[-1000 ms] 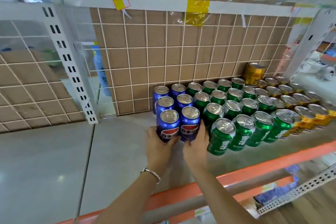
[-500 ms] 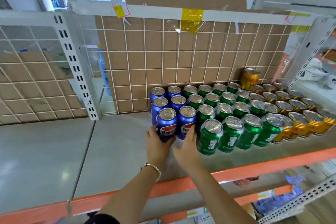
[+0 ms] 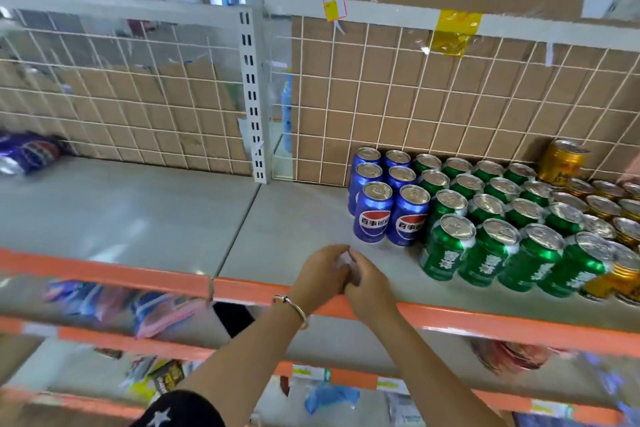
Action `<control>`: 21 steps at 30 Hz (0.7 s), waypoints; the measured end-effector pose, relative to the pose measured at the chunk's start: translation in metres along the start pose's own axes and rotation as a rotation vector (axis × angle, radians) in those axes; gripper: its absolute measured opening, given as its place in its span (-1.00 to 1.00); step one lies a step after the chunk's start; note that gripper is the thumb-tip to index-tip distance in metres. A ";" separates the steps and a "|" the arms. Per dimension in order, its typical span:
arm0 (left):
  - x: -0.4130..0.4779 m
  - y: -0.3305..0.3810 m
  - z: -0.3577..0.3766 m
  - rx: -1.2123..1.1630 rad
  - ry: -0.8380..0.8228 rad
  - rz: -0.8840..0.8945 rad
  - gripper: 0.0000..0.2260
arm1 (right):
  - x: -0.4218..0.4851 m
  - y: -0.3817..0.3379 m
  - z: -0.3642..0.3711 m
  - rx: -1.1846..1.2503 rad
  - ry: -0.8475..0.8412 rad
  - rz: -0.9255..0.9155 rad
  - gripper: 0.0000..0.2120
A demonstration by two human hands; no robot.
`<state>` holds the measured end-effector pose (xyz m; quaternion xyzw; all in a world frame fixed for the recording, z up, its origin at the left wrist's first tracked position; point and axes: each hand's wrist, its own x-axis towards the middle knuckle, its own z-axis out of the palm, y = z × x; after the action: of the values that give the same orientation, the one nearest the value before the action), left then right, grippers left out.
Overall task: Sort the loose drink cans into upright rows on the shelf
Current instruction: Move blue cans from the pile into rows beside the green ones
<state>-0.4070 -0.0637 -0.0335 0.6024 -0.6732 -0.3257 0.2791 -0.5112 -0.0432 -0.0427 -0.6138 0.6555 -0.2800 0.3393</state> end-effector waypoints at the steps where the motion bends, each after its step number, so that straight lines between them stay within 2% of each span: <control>1: -0.006 -0.005 -0.007 0.041 -0.002 0.017 -0.62 | -0.004 -0.005 0.005 -0.042 -0.010 -0.018 -0.41; 4: -0.020 -0.022 -0.034 0.131 0.018 0.029 -0.61 | -0.016 -0.024 0.024 -0.225 -0.089 -0.094 -0.41; 9: -0.058 -0.070 -0.100 0.218 0.054 0.001 -0.55 | -0.025 -0.073 0.067 -0.332 -0.197 -0.134 -0.46; 12: -0.094 -0.107 -0.157 0.256 0.063 -0.109 -0.54 | -0.033 -0.116 0.105 -0.418 -0.284 -0.179 -0.48; 14: -0.123 -0.133 -0.201 0.242 0.045 -0.184 -0.54 | -0.045 -0.151 0.133 -0.489 -0.361 -0.225 -0.42; 16: -0.154 -0.160 -0.244 0.221 0.047 -0.274 -0.55 | -0.055 -0.182 0.165 -0.535 -0.391 -0.290 -0.52; 21: -0.219 -0.218 -0.339 0.271 0.156 -0.355 -0.65 | -0.077 -0.251 0.250 -0.669 -0.456 -0.417 -0.54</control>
<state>0.0160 0.1057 0.0155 0.7666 -0.5707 -0.2288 0.1850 -0.1584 0.0230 0.0087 -0.8545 0.4809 0.0271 0.1945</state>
